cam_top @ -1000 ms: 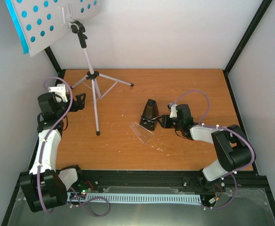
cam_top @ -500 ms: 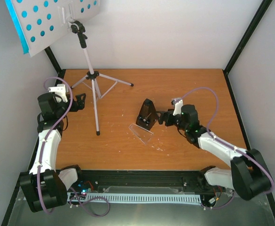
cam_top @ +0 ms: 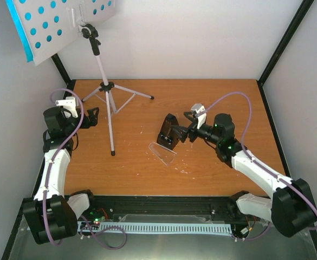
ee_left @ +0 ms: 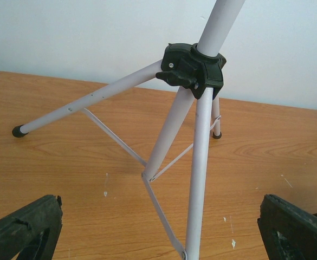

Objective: Pack up the instrument practice props

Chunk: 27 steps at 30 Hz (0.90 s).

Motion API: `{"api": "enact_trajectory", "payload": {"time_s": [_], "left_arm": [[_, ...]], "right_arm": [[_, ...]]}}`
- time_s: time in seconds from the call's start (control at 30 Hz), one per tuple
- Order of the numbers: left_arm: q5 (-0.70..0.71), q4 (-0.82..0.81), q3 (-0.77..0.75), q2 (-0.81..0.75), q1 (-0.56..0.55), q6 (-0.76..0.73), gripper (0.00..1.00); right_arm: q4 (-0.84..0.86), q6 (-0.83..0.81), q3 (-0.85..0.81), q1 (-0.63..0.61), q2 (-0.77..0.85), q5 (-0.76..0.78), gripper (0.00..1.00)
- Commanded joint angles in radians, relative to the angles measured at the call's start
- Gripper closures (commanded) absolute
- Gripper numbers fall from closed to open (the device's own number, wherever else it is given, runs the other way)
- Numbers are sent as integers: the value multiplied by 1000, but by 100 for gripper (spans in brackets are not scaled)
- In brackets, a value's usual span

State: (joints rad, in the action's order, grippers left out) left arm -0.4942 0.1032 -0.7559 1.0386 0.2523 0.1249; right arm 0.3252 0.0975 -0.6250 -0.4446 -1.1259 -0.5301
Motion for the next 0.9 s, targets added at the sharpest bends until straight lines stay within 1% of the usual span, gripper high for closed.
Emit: {"api": "enact_trajectory", "payload": {"time_s": [0.0, 0.07, 0.2, 0.33, 0.5, 0.7, 0.87], "left_arm": [[-9, -28, -4, -11, -2, -11, 1], [-9, -30, -2, -11, -2, -11, 1], [-12, -31, 0, -11, -2, -11, 1], [-16, -31, -1, -6, -2, -9, 1], [-18, -32, 0, -3, -2, -9, 1], [-27, -34, 0, 1, -2, -8, 2], [-30, -35, 1, 6, -2, -8, 2]], "right_arm": [[104, -127, -48, -18, -85, -47, 0], [157, -154, -52, -24, -138, -36, 0], [192, -228, -81, -50, -255, -30, 0], [271, -248, -75, -68, -338, -50, 0], [337, -281, -59, -90, -419, 26, 0], [496, -258, -8, -92, -497, 166, 0], [544, -231, -11, -91, -537, 164, 1]]}}
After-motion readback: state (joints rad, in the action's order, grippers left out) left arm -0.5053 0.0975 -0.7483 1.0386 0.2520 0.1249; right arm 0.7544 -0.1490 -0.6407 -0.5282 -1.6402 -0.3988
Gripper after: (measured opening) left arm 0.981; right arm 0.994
